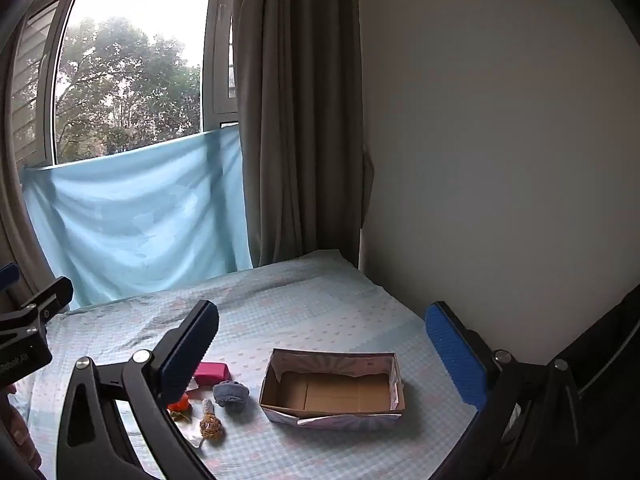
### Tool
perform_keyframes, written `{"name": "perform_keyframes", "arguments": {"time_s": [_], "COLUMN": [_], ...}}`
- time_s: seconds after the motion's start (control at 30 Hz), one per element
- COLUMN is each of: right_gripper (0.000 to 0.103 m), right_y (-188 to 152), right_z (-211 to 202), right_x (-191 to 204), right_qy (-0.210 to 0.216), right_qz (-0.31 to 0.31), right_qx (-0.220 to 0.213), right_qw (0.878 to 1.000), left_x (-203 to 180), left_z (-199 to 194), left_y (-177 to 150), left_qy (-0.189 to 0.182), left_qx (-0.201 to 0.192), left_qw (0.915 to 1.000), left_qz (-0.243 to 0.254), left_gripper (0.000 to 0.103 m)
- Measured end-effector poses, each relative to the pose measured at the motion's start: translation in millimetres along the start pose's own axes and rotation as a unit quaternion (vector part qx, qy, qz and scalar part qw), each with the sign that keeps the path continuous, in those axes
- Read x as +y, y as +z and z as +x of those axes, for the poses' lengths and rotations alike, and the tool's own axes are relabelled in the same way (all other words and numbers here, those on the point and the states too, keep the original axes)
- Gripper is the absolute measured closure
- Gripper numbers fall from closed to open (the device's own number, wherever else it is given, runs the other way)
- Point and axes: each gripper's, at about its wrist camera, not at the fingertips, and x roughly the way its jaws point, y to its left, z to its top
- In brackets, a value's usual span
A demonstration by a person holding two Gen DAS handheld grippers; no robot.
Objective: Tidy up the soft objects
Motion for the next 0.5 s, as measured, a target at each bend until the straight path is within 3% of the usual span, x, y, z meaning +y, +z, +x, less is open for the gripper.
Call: {"name": "perform_keyframes", "arguments": {"time_s": [0.5], "right_gripper": [0.0], "right_y": [-5.3], "right_z": [-0.7], "right_x": [13.5], "right_qy": [0.0], "right_qz": [-0.012], "right_qx": [-0.002], "right_qw": [1.0], "left_x": [5.4], "left_z": [-5.0], "left_y": [-2.9], "left_qy": [0.0], "left_qx": [0.001], "left_qw": [1.0], "left_qz": [-0.005], "left_gripper": [0.0]}}
